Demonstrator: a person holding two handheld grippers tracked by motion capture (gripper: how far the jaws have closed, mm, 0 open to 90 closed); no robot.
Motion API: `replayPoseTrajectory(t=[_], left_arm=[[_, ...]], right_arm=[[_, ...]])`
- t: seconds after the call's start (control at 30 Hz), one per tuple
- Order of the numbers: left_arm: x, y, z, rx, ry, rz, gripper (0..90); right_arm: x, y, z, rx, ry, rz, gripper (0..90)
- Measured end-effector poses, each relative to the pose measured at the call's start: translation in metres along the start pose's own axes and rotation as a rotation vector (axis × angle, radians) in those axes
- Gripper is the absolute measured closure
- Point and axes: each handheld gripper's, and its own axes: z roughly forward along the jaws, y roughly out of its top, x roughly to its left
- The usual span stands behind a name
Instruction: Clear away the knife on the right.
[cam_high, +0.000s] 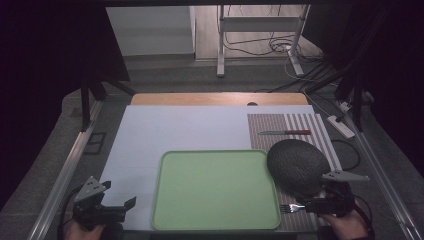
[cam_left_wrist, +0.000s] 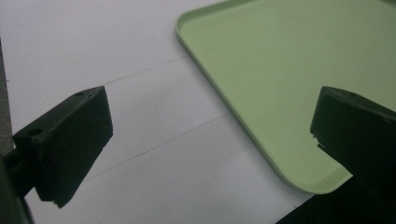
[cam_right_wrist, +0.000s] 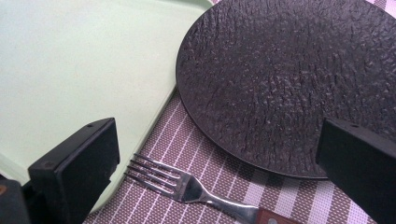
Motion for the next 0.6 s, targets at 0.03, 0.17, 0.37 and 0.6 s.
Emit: replayPoseTrajectory(t=[0.03, 0.17, 0.37, 0.6], left_arm=[[0.0000, -0.0001, 0.0000, 0.000, 0.000, 0.000, 0.0], [0.0004, -0.0002, -0.0003, 0.000, -0.001, 0.000, 0.0], [0.0005, -0.0004, -0.0003, 0.001, -0.001, -0.002, 0.0], [0.0017, -0.0006, -0.0005, 0.002, -0.003, -0.014, 0.0]], right_arm=[[-0.0001, -0.0001, 0.0000, -0.001, 0.004, -0.001, 0.0], [-0.0002, 0.0000, 0.0003, 0.002, 0.013, -0.002, 0.0], [-0.0003, 0.0002, 0.0008, 0.009, 0.022, -0.002, 0.0], [0.0000, 0.0006, 0.0015, 0.014, 0.027, -0.007, 0.0]])
